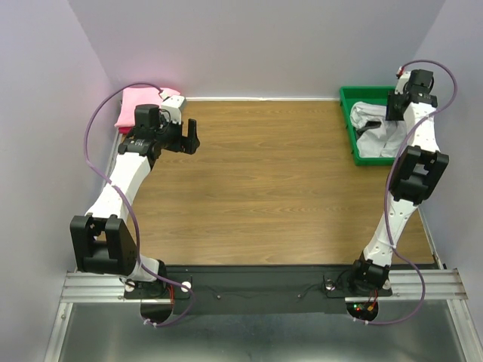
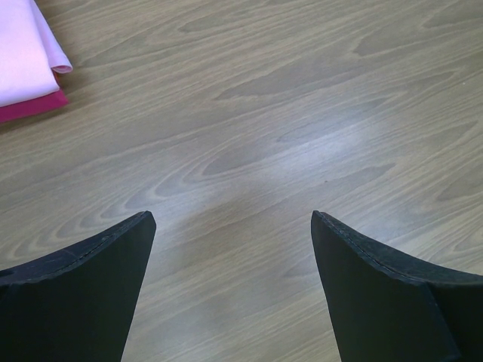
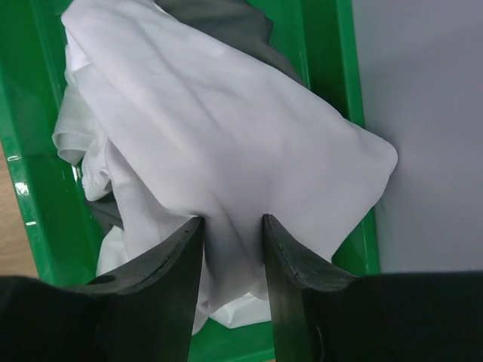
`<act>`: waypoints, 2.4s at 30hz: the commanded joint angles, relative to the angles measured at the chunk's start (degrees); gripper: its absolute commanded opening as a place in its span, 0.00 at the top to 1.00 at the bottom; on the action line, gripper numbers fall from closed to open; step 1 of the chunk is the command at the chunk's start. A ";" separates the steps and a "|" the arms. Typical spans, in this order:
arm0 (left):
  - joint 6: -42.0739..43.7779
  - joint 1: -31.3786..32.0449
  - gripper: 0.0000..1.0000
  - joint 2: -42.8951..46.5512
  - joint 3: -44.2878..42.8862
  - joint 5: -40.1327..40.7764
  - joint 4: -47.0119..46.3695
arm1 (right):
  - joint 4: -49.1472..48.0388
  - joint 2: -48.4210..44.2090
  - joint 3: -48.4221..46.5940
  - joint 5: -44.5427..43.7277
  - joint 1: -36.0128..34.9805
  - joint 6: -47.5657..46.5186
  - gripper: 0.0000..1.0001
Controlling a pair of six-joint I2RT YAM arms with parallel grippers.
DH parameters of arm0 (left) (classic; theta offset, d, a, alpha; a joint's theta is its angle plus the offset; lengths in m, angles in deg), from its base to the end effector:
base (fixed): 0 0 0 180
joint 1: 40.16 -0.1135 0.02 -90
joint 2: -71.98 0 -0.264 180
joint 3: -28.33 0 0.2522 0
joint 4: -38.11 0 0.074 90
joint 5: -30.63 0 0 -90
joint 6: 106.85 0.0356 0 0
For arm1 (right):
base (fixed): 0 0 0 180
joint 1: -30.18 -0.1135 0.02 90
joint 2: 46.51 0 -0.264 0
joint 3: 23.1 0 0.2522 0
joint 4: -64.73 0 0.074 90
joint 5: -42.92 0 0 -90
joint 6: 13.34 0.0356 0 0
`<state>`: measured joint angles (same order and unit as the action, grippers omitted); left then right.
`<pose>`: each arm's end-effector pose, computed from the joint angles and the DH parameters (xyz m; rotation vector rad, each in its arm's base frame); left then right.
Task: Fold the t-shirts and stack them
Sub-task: Grab the tshirt from the pile, then move the tshirt to the center of the board
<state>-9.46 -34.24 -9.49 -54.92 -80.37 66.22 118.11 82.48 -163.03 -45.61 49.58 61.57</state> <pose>0.3260 -0.0466 0.3349 0.4609 1.9621 -0.3551 0.4857 -0.1701 0.2926 0.0744 2.3260 -0.2755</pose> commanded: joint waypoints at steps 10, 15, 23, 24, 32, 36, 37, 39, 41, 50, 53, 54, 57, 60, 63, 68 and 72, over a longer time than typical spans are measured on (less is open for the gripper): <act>-0.10 -0.11 0.04 2.11 1.11 -1.42 -2.48 | -2.26 -2.42 -0.04 -0.42 -0.06 0.77 0.92; -0.10 -0.11 0.04 2.28 1.47 -1.68 -2.84 | -2.26 -4.09 -1.01 -1.12 -0.06 0.77 0.86; 0.16 -0.20 0.04 2.11 1.03 -1.94 -3.01 | -2.26 -5.68 -2.85 -2.09 0.03 1.03 1.00; 0.16 -0.20 0.03 2.19 1.03 -2.03 -3.01 | -2.26 -5.85 -2.94 -2.00 0.03 1.12 0.99; 0.60 -0.11 0.03 2.55 1.11 -1.77 -3.01 | -2.26 -9.54 -5.22 -1.74 0.03 3.84 0.99; 0.60 -0.20 0.04 2.81 1.38 -1.86 -3.10 | -2.52 -12.18 -7.59 -1.83 0.03 5.51 0.99; 0.60 -0.11 0.03 2.98 1.38 -1.94 -3.19 | -2.61 -13.14 -8.04 -2.00 0.11 5.86 0.99; 0.77 -0.20 0.03 2.90 1.38 -1.77 -3.27 | -3.14 -13.85 -9.88 -2.27 0.11 7.09 0.99; 0.78 -0.20 0.03 2.90 1.20 -1.51 -3.19 | -4.10 -15.17 -11.37 -2.44 0.11 8.23 0.99; -0.01 -1.43 0.03 2.02 -0.73 -2.64 -2.22 | -9.90 -19.65 -14.72 -0.16 0.11 11.40 0.99; -0.10 -2.13 0.03 1.67 -1.70 -3.53 -1.78 | -12.10 -20.27 -15.24 0.19 0.11 11.05 0.99; -0.19 -2.31 0.03 1.75 -1.96 -3.96 -1.87 | -12.45 -20.18 -15.51 0.89 0.11 10.88 0.99; -0.54 -2.75 0.03 1.67 -2.57 -4.49 -1.69 | -14.21 -20.62 -16.30 3.00 0.11 10.87 1.00; -0.89 -3.71 0.03 1.40 -3.45 -5.98 -1.08 | -15.18 -21.23 -17.53 9.91 0.11 12.10 0.99; -1.86 -5.12 0.03 0.88 -4.50 -8.61 -0.73 | -15.97 -23.16 -16.22 16.96 -0.15 14.82 1.00; -3.09 -10.65 0.03 -0.35 -7.40 -15.11 0.85 | -16.85 -26.68 -11.57 30.24 -3.30 18.08 0.99; -2.48 -13.38 0.03 -0.36 -9.60 -17.76 2.00 | -16.68 -31.24 0.37 36.31 -9.19 16.34 0.99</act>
<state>-11.82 -46.07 -10.45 -61.13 -92.82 67.44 105.43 56.65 -169.28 -19.86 46.11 77.79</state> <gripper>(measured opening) 0.968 0.023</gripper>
